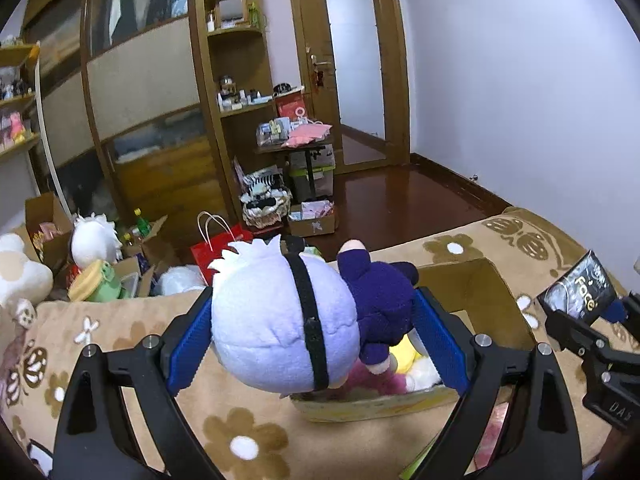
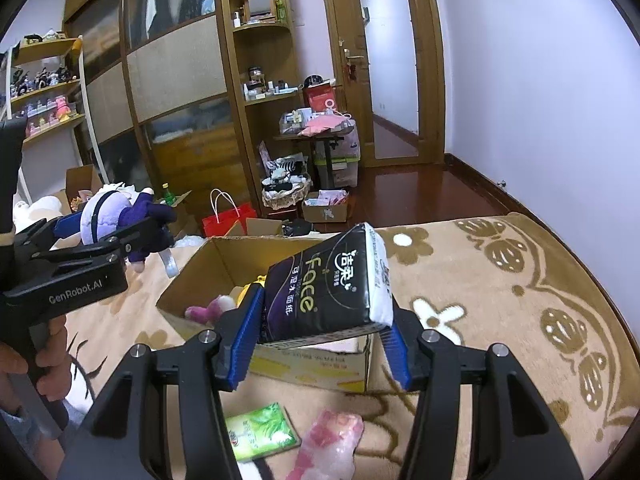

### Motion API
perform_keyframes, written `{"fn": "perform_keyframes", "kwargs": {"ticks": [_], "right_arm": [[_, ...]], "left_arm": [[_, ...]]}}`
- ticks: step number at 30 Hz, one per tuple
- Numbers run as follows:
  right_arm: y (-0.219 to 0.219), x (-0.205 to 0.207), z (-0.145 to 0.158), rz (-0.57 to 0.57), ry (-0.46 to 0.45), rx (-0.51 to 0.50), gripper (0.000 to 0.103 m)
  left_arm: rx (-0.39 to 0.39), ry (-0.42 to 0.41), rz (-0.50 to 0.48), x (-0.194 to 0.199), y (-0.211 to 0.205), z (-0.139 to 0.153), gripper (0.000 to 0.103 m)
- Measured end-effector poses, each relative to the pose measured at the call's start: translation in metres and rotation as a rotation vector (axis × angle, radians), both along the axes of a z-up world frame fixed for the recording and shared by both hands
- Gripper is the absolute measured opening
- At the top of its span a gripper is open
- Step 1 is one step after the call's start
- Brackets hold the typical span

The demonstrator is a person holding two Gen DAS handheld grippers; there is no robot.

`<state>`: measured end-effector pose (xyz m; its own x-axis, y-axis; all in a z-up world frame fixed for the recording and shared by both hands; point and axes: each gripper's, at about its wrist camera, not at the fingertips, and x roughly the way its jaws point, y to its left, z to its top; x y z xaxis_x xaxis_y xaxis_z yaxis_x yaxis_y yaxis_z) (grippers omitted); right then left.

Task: Organize soft objects
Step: 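Lift and carry the plush and Face tissue pack over the box with both tools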

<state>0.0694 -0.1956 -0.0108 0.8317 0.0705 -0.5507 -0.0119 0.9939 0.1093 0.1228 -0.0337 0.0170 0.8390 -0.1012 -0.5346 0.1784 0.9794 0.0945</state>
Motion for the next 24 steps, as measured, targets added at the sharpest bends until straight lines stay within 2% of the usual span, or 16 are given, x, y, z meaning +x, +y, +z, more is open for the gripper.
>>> {"fn": "perform_keyframes", "kwargs": {"ticks": [11, 24], "right_arm": [[0.003, 0.031, -0.010, 0.027, 0.000, -0.008, 0.058], [0.001, 0.058, -0.040, 0.057, 0.071, -0.003, 0.058]], "left_arm": [[-0.050, 0.064, -0.018, 0.035, 0.003, -0.024, 0.093], [-0.023, 0.154, -0.063, 0.057, -0.014, -0.064, 0.093]]}}
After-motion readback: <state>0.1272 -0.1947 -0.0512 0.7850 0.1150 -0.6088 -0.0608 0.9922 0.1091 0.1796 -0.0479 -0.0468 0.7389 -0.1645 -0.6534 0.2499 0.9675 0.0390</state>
